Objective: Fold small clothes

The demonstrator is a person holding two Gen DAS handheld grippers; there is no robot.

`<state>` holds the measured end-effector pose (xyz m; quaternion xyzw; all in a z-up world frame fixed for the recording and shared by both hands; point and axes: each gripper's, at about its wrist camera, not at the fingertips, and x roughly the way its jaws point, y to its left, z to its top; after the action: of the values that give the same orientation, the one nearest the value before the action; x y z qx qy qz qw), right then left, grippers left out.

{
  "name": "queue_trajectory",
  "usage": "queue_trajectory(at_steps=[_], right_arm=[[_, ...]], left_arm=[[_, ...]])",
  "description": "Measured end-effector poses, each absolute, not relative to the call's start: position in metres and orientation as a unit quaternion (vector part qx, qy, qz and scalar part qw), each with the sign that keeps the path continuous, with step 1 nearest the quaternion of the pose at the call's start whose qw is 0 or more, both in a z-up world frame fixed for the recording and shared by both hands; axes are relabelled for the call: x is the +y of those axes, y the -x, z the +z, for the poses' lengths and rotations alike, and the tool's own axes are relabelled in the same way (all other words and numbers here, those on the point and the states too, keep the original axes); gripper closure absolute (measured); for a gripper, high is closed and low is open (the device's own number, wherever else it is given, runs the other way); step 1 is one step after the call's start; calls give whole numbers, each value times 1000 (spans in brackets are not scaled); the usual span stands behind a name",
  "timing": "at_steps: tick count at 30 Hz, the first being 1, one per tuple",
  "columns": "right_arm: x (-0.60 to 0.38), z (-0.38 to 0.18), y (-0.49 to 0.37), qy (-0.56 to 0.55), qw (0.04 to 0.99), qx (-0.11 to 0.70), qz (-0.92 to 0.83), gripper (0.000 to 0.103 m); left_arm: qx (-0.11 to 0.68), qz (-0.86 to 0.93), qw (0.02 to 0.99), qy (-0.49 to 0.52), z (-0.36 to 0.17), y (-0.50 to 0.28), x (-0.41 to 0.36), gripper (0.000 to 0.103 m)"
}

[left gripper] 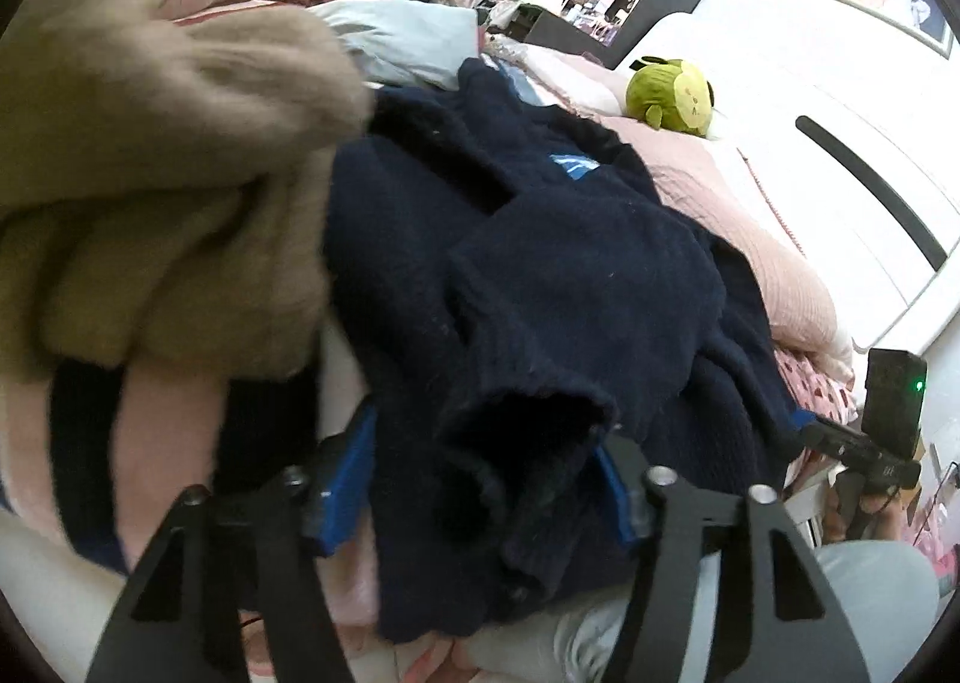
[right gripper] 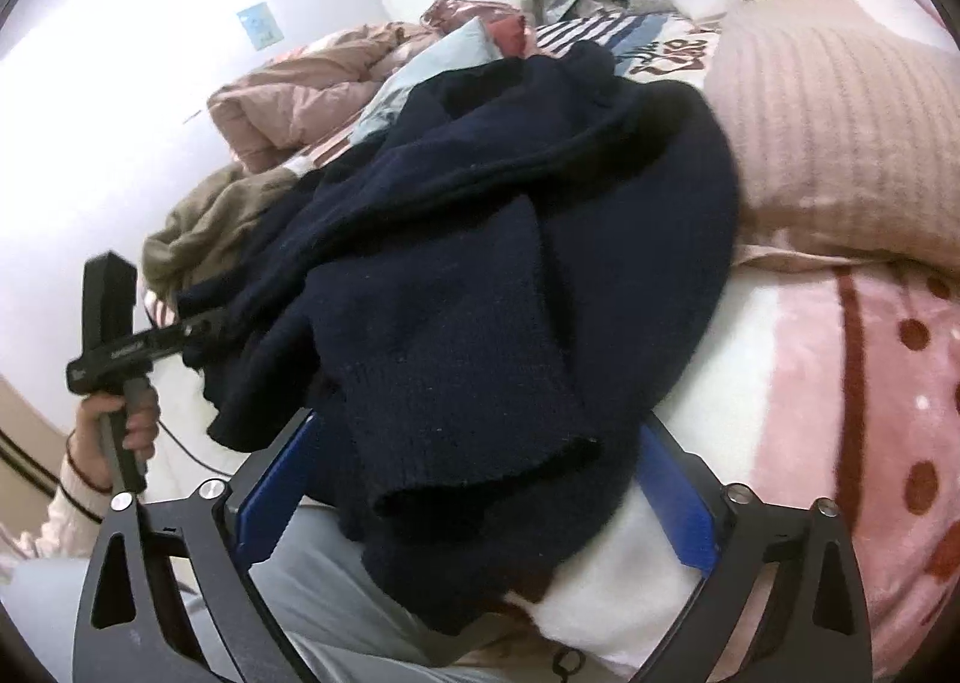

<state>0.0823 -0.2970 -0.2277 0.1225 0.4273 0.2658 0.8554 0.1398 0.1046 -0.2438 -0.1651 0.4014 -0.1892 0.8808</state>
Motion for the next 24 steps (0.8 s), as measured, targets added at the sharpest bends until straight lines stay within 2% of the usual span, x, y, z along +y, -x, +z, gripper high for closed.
queue_trajectory(at_steps=[1, 2, 3, 4, 6, 8, 24], right_arm=[[-294, -227, -83, -115, 857, 428, 263, 10], [-292, -227, -83, -110, 858, 428, 262, 17], [-289, -227, -84, -109, 858, 428, 262, 31], [-286, -227, -86, -107, 858, 429, 262, 38], [-282, -228, -90, -105, 856, 434, 261, 77], [-281, -228, -94, -114, 853, 436, 263, 90], [-320, -156, -56, -201, 880, 335, 271, 92]], left_arm=[[401, -195, 878, 172, -245, -143, 103, 59], [403, -201, 875, 179, -246, -146, 101, 66], [404, -208, 871, 186, -248, -151, 97, 73], [405, -212, 870, 187, -248, -154, 95, 76], [406, -219, 866, 191, -249, -158, 92, 85], [404, -220, 866, 196, -246, -157, 93, 88], [296, -272, 902, 160, -148, -95, 91, 90]])
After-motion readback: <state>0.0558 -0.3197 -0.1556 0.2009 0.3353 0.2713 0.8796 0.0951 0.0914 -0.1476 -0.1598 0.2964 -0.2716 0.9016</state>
